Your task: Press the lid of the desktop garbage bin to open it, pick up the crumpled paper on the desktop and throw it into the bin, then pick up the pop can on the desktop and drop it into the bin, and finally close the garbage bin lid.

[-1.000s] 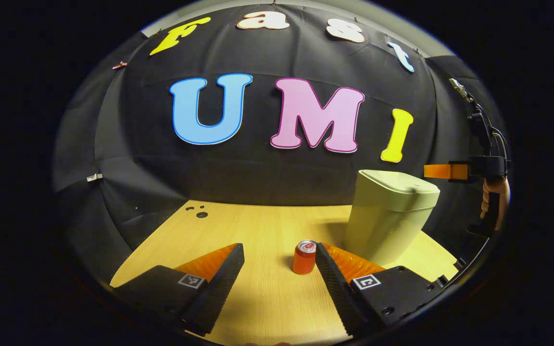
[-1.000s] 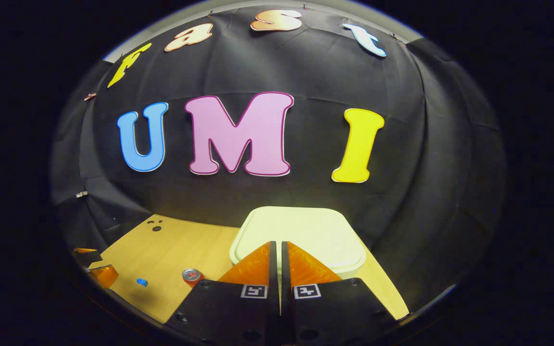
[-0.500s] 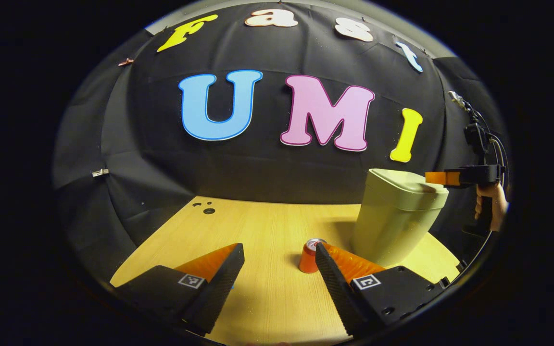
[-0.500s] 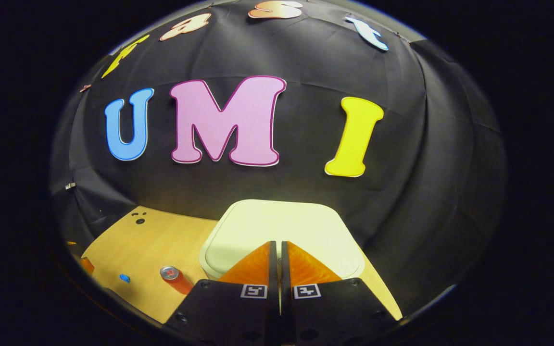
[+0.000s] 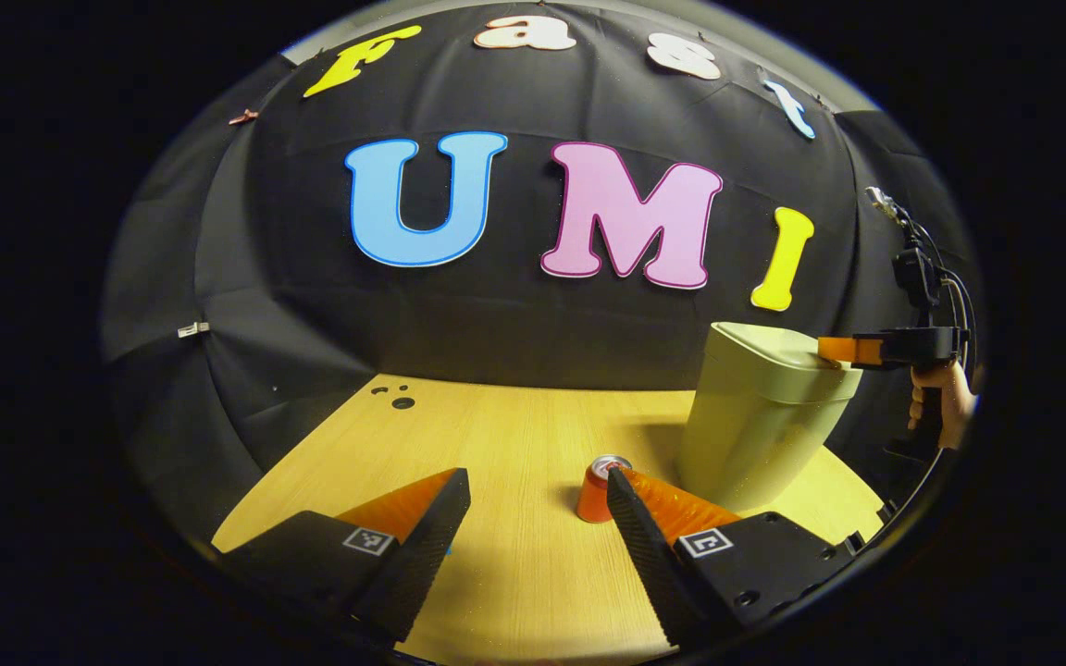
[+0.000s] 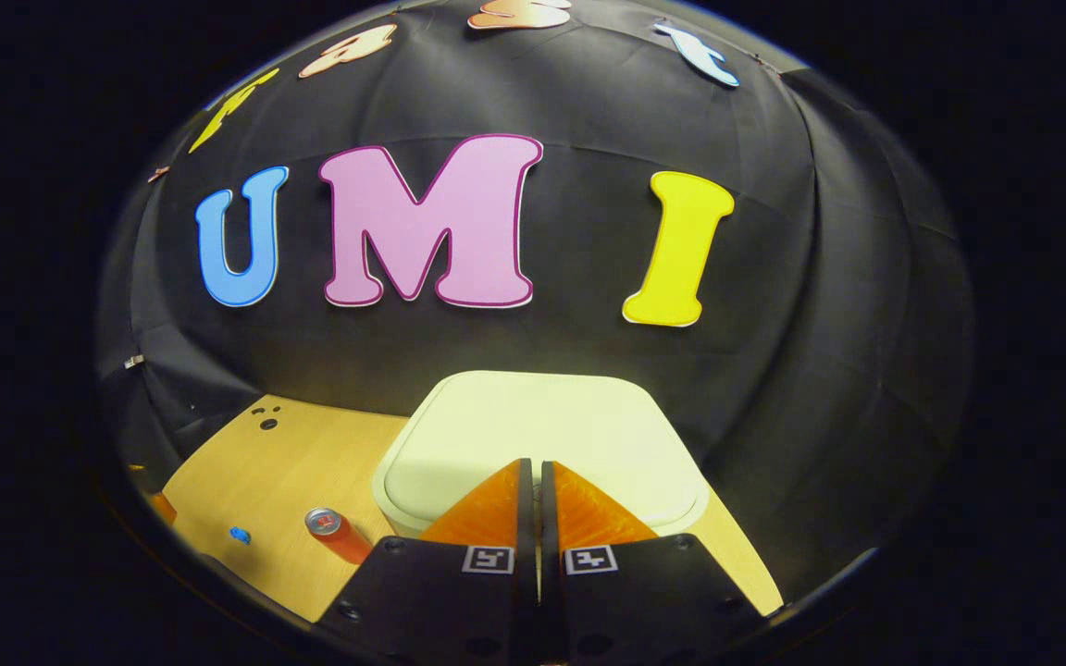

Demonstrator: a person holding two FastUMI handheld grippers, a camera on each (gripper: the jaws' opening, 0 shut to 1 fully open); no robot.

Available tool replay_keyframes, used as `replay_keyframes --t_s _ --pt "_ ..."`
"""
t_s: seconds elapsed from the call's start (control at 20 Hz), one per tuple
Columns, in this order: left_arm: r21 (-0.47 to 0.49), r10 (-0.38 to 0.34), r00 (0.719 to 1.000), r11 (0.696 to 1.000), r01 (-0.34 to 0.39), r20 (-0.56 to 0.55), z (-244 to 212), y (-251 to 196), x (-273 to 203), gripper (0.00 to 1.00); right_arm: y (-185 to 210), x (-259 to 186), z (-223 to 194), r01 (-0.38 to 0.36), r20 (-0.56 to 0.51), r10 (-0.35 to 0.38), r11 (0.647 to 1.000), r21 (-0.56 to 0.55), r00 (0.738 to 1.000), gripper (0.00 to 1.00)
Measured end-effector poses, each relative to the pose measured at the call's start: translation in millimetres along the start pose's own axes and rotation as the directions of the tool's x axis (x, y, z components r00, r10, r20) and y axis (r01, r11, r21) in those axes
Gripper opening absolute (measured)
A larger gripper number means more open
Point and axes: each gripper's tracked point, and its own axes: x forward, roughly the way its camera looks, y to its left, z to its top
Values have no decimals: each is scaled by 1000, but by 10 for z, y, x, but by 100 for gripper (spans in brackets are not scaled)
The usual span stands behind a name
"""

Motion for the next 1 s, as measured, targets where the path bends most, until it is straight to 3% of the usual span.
replay_keyframes --t_s 0.1,0.15,0.2,0.3,0.5,0.75,1.0 --pt "-2 8 1000 1000 -8 11 25 28 -40 95 -6 7 1 1 5 -1 1000 19 1000 5" --pt "0 9 1000 1000 -9 21 47 31 -54 96 -3 13 -15 -5 -2 6 999 41 1000 10" --pt "1 11 1000 1000 -11 25 40 30 -59 96 25 20 -9 -21 -11 22 997 70 1000 6" --pt "-6 9 1000 1000 -9 22 18 33 -74 96 31 2 -10 -32 -18 34 995 98 999 6" --pt "-12 22 999 1000 -22 29 28 97 -162 96 15 0 46 -9 -5 9 999 53 1000 6" --pt "-24 78 995 997 -76 63 86 371 -365 95 2 -27 112 12 -14 -11 997 72 1000 6" --pt "-50 133 988 990 -129 80 70 708 -592 96 69 -239 338 26 43 -29 997 76 999 5"
